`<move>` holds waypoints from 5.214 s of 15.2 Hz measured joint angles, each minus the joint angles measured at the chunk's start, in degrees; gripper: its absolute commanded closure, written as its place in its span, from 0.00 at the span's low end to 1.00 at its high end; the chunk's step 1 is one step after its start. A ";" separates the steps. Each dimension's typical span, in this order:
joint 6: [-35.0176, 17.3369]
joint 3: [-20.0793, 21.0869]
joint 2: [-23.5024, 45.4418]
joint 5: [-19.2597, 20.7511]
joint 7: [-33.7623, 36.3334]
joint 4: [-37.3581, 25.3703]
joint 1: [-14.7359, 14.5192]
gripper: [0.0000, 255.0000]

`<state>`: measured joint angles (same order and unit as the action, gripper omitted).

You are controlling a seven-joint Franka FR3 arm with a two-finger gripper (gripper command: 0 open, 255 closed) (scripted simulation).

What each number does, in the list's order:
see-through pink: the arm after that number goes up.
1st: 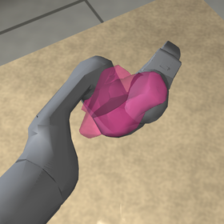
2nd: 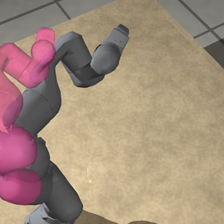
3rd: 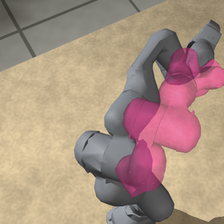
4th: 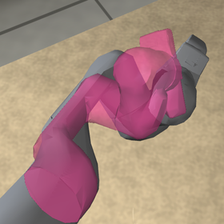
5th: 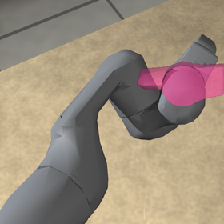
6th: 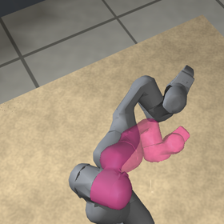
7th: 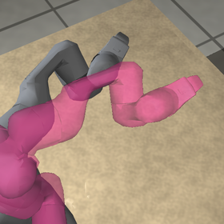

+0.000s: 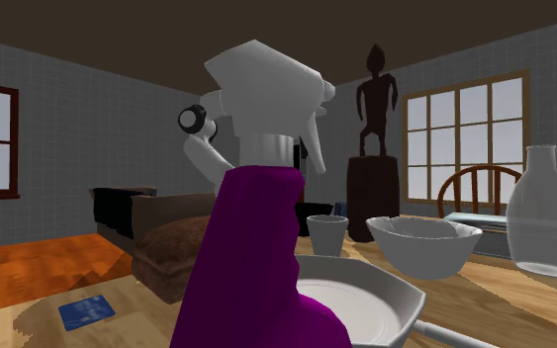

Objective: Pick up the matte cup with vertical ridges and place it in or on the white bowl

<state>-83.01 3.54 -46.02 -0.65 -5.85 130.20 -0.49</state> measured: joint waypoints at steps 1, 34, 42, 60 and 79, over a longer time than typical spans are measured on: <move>0.00 0.00 0.00 0.00 0.00 0.00 0.00 0.00; -37.86 -34.79 29.91 16.52 -38.11 0.73 6.52 0.00; -42.35 -36.02 32.43 15.99 -38.88 2.69 6.52 0.00; -40.59 -35.70 31.68 16.09 -38.84 1.61 6.52 1.00; -25.84 -33.40 28.05 15.80 -39.52 -9.72 6.17 1.00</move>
<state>-108.85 -29.86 -17.97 15.15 -45.37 120.49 5.67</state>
